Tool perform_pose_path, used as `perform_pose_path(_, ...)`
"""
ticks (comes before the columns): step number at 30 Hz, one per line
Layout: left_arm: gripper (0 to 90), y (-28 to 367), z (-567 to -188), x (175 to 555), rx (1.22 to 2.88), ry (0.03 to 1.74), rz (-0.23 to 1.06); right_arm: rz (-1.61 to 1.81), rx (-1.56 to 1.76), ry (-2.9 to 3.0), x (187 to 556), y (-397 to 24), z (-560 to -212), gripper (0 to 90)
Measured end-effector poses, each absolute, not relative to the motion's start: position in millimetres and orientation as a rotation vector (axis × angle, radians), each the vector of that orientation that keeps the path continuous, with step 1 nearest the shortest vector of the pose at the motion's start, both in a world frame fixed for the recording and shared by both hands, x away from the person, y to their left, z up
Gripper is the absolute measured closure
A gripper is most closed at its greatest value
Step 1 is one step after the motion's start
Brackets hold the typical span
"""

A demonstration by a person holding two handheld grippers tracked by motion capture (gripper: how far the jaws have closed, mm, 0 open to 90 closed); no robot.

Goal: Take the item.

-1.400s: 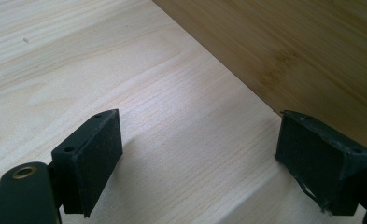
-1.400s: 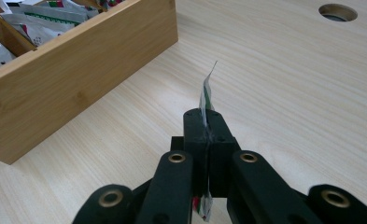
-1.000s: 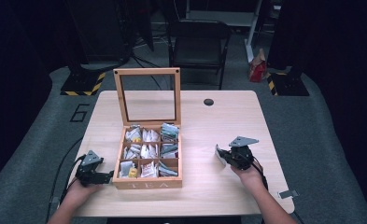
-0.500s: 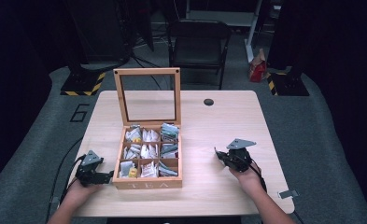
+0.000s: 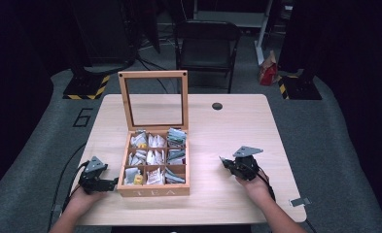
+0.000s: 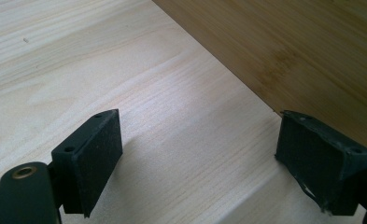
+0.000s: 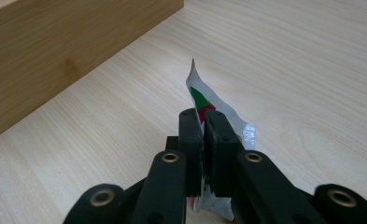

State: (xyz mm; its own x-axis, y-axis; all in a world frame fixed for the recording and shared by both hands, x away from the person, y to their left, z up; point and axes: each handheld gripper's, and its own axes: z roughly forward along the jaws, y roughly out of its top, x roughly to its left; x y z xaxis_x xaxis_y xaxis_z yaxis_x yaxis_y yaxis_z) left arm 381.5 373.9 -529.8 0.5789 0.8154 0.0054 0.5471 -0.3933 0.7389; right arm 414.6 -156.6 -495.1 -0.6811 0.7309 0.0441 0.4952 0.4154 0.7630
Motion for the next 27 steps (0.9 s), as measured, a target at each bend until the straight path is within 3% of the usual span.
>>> perform_pose_path(12, 14.0, 374, -530, 381, 2.098, 1.081, 0.484, 1.122, 1.039, 2.399, 414, -152, -499, 77.6)
perform_pose_path(27, 14.0, 374, -530, 381, 2.099, 1.081, 0.484, 1.166, 1.061, 2.396, 411, -145, -495, 55.8)
